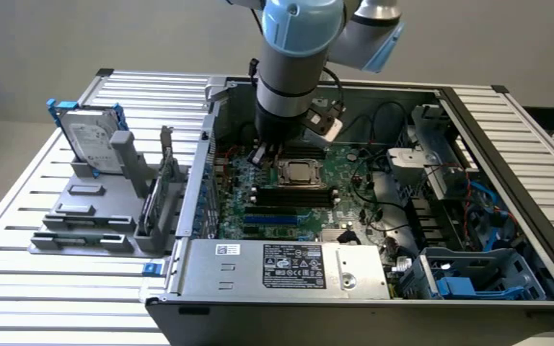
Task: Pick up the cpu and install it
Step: 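Install the first cpu locking lever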
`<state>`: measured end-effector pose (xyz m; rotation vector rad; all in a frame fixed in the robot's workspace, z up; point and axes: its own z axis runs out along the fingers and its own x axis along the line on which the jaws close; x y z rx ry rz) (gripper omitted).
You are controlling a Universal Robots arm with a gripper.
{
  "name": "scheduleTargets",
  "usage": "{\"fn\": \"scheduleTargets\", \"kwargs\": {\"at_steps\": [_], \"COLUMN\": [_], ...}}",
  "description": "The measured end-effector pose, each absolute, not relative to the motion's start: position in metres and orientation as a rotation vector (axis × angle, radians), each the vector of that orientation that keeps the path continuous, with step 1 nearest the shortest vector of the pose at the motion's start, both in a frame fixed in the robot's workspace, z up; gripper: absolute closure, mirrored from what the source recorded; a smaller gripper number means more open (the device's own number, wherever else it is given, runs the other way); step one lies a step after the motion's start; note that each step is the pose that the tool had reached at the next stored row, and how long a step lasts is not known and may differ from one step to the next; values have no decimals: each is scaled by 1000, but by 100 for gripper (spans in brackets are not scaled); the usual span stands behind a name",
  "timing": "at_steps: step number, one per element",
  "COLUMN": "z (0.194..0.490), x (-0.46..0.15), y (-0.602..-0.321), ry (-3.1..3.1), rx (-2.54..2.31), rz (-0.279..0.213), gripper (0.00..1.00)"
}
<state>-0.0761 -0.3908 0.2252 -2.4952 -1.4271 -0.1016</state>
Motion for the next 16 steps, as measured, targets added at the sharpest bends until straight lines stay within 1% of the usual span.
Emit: {"fn": "scheduleTargets", "kwargs": {"at_steps": [6,16], "z": [230,231], "x": [-76,-76], "y": [-386,-374], "ry": [-1504,-1603], "rx": [-2463,-2418], "rz": [-80,-59], "gripper": [89,89]}}
